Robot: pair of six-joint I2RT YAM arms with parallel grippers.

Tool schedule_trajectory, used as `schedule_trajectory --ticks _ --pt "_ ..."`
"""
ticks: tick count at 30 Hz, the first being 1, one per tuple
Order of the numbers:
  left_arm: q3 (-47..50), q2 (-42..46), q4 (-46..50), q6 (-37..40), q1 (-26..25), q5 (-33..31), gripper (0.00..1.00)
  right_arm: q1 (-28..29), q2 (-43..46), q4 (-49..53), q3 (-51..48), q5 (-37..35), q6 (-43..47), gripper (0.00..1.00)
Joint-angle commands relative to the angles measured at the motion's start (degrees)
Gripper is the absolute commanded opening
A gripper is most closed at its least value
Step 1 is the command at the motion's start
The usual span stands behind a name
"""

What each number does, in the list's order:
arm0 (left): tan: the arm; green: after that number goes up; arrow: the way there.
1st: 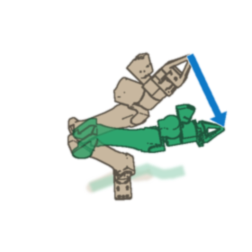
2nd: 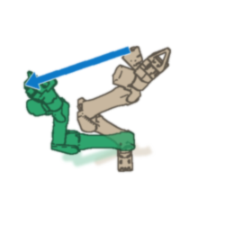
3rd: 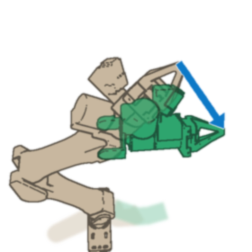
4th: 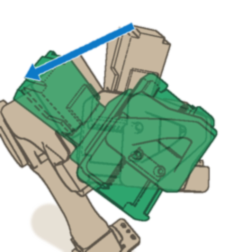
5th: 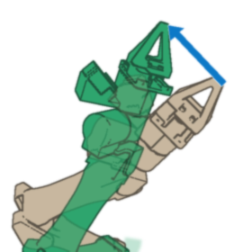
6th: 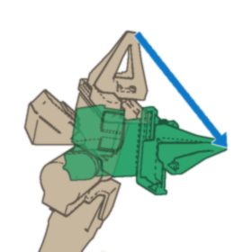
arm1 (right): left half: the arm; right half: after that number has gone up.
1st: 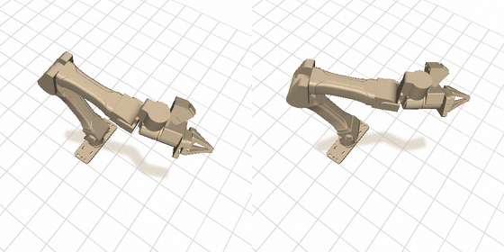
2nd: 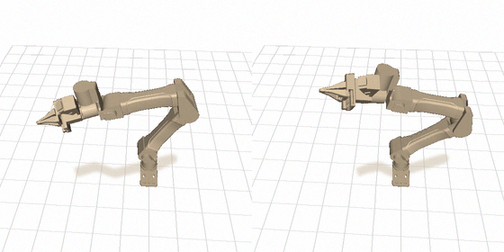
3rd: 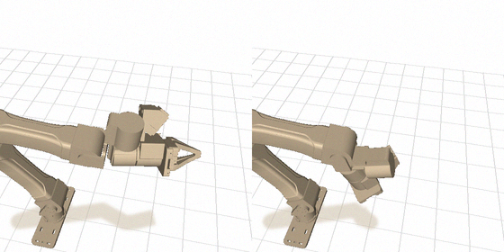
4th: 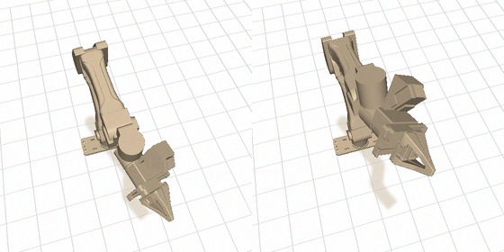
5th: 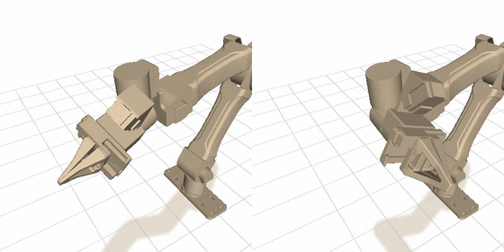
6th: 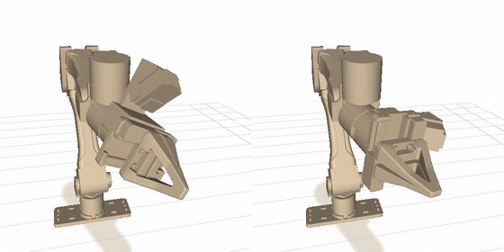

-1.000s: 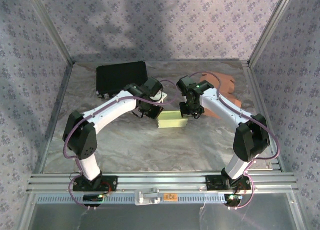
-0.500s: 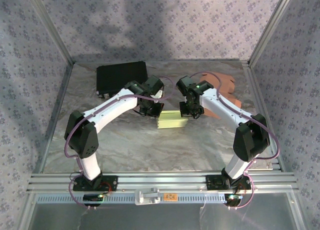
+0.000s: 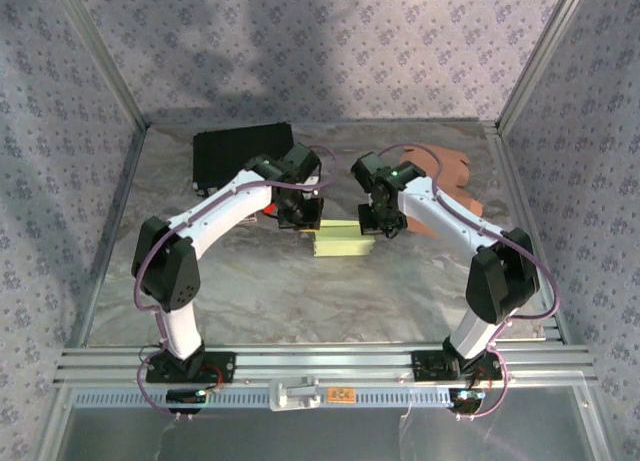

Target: Fold the paper box

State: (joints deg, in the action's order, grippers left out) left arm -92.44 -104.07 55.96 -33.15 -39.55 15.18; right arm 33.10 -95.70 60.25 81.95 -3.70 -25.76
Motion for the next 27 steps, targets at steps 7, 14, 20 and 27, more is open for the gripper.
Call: schedule_trajectory --ticks 7,14,20,27 --pt "0.0 -0.7 0.0 0.7 0.4 3.1 0.0 0.8 -0.4 0.2 1.2 0.5 -1.0 0.0" --pt "5.8 1.2 -5.8 4.2 -0.2 0.4 0.0 1.5 0.5 -2.3 -1.6 -0.1 -0.4 0.0" --pt "9.1 2.9 -9.4 4.6 -0.6 0.2 0.0 2.0 2.2 -2.9 -3.4 -0.9 -0.6 0.0" --pt "10.0 3.6 -9.4 4.0 -1.3 -1.4 0.0 1.4 9.3 0.6 -2.3 3.4 -7.7 0.27"
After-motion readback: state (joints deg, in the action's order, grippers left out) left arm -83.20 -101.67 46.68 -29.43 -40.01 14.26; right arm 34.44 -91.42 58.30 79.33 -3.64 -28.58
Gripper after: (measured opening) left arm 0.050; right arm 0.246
